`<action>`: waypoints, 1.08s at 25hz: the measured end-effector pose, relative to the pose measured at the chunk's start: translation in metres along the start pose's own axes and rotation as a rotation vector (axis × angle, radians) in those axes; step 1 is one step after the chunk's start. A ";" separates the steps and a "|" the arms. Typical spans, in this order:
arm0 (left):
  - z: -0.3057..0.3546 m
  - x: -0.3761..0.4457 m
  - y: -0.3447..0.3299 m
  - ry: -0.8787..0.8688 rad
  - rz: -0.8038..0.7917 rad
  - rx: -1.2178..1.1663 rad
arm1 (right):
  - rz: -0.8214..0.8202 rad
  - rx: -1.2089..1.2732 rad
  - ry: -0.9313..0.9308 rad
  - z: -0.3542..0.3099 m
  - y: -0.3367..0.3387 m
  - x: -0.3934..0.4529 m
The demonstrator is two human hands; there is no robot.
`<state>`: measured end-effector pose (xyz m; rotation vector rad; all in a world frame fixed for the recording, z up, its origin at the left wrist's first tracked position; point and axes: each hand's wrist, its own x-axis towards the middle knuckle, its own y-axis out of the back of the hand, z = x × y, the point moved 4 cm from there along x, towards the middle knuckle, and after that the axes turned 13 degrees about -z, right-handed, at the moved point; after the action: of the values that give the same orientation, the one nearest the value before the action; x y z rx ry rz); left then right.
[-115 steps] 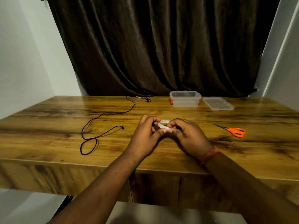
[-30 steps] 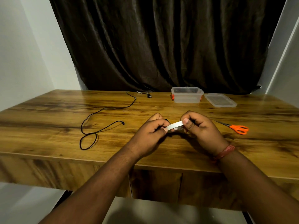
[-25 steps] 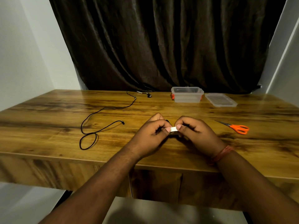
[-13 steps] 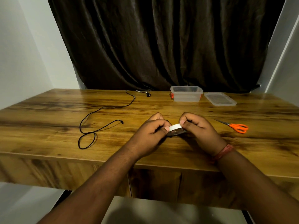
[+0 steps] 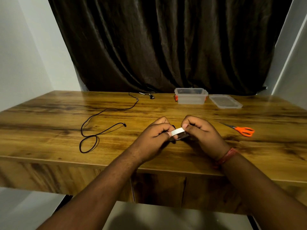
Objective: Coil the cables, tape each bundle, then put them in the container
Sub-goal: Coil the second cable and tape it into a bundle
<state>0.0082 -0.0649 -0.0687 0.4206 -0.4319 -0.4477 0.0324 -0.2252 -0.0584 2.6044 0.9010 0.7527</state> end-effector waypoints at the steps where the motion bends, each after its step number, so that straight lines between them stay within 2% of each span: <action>1: -0.001 0.000 0.000 0.005 0.000 -0.004 | 0.010 0.040 -0.003 0.000 0.000 0.000; 10: -0.002 -0.001 0.000 0.025 -0.004 -0.083 | 0.081 0.364 0.041 0.000 0.006 -0.002; 20: -0.003 0.000 0.000 0.008 -0.011 -0.176 | 0.106 0.349 0.062 -0.003 0.008 -0.001; 22: 0.000 -0.001 0.001 0.028 -0.002 -0.108 | 0.076 0.217 -0.017 0.000 0.007 -0.003; 25: 0.007 -0.003 0.000 0.013 0.023 0.155 | -0.004 -0.266 -0.061 -0.001 -0.003 -0.001; 27: 0.011 -0.003 -0.001 0.002 0.043 0.329 | -0.007 -0.369 -0.042 -0.003 -0.008 0.001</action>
<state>0.0004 -0.0672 -0.0609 0.7286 -0.5141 -0.3347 0.0276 -0.2177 -0.0588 2.2827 0.6836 0.7763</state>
